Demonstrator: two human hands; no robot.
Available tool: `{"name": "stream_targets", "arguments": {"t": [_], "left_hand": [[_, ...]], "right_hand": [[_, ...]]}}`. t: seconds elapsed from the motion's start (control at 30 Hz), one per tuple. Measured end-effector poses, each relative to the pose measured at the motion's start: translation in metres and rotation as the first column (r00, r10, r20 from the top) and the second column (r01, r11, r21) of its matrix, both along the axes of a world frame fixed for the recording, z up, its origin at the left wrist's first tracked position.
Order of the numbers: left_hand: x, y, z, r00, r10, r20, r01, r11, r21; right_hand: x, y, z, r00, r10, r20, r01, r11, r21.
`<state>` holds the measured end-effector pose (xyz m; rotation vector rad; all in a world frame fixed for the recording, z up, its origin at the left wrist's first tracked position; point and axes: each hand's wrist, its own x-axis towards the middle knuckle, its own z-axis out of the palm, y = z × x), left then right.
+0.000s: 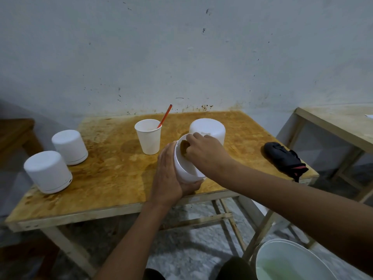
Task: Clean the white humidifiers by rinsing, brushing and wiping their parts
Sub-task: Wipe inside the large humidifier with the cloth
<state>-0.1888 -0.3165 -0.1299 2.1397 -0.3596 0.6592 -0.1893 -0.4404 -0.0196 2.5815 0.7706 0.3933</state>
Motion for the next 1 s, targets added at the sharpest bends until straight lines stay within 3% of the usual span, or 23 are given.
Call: {"name": "stream_targets", "arguments": {"t": [0.13,0.3,0.47,0.6,0.7,0.77,0.8,0.87,0.9,1.0], "left_hand": [[0.0,-0.001,0.0,1.0,0.009,-0.016,-0.009,1.0,-0.008],[0.002,-0.001,-0.001,0.999,-0.002,0.032,0.002,1.0,0.004],[0.002,0.0,-0.001,0.998,-0.01,0.059,0.009,1.0,0.004],[0.002,0.002,-0.002,0.998,-0.025,0.051,0.026,1.0,-0.007],[0.002,0.0,-0.001,0.995,-0.002,0.104,-0.001,0.999,0.032],[0.0,-0.001,0.0,0.992,-0.009,0.127,0.004,0.999,0.032],[0.0,-0.001,0.0,0.991,-0.014,0.134,0.01,0.999,0.03],[0.001,0.001,-0.002,0.989,-0.023,0.145,0.018,0.999,0.038],[0.002,0.002,-0.004,0.989,-0.03,0.146,0.024,0.999,0.046],[0.001,0.004,-0.003,0.994,-0.04,0.103,0.038,0.999,0.028]], "right_hand": [[0.004,-0.002,0.007,0.998,-0.05,-0.038,0.044,0.989,-0.142],[-0.005,-0.012,0.021,0.945,-0.106,-0.31,0.033,0.972,-0.233],[-0.005,-0.013,0.029,0.766,-0.031,-0.642,0.099,0.993,0.07],[-0.012,-0.01,0.023,0.681,0.095,-0.726,0.268,0.89,0.368],[-0.013,-0.004,0.01,0.64,0.174,-0.748,0.502,0.642,0.579],[-0.009,0.002,-0.001,0.61,0.257,-0.749,0.64,0.398,0.657],[-0.009,0.006,-0.004,0.604,0.321,-0.73,0.696,0.232,0.679],[-0.009,0.014,-0.004,0.576,0.502,-0.645,0.798,-0.175,0.577],[-0.007,0.016,-0.003,0.566,0.592,-0.574,0.819,-0.322,0.475],[-0.001,0.016,0.003,0.622,0.657,-0.426,0.779,-0.573,0.255]]}}
